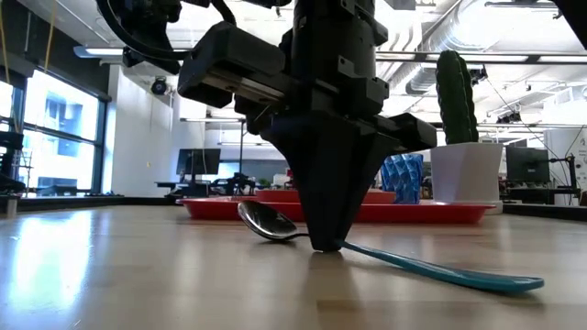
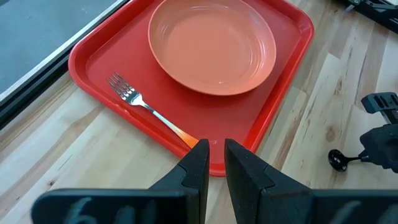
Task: Pick and place plate/cup/fork/spoon on tray
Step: Put the blue spoon on the orange tray on the right side of the orange fork
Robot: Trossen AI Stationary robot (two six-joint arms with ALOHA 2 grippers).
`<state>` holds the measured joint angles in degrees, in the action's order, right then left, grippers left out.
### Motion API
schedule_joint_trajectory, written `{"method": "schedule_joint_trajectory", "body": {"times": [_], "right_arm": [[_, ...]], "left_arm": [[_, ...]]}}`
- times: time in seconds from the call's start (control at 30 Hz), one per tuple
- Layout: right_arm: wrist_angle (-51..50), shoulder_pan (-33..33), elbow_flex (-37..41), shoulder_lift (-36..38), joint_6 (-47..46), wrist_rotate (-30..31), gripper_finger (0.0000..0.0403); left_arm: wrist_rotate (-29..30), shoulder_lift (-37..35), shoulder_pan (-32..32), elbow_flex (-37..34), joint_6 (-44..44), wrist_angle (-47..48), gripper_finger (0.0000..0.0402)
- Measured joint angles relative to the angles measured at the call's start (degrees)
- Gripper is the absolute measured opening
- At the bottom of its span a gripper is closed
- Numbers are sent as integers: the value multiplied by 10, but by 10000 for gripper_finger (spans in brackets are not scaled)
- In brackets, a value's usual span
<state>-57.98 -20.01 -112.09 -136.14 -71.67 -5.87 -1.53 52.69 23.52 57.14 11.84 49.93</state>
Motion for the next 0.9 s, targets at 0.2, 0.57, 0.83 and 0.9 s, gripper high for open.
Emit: {"method": "schedule_joint_trajectory", "body": {"times": [0.2,0.57,0.83,0.9], "right_arm": [[13,8,1,7,10,-6,5],[102,37,1,27,-11,13,2],[161,62,1,27,-14,14,1],[171,68,-7,27,-14,18,1]], "left_arm": [[0,0,0,0,0,0,42],[0,-11,0,0,-20,8,42],[0,-56,0,0,-27,32,42],[0,-68,0,0,-26,33,42]]}}
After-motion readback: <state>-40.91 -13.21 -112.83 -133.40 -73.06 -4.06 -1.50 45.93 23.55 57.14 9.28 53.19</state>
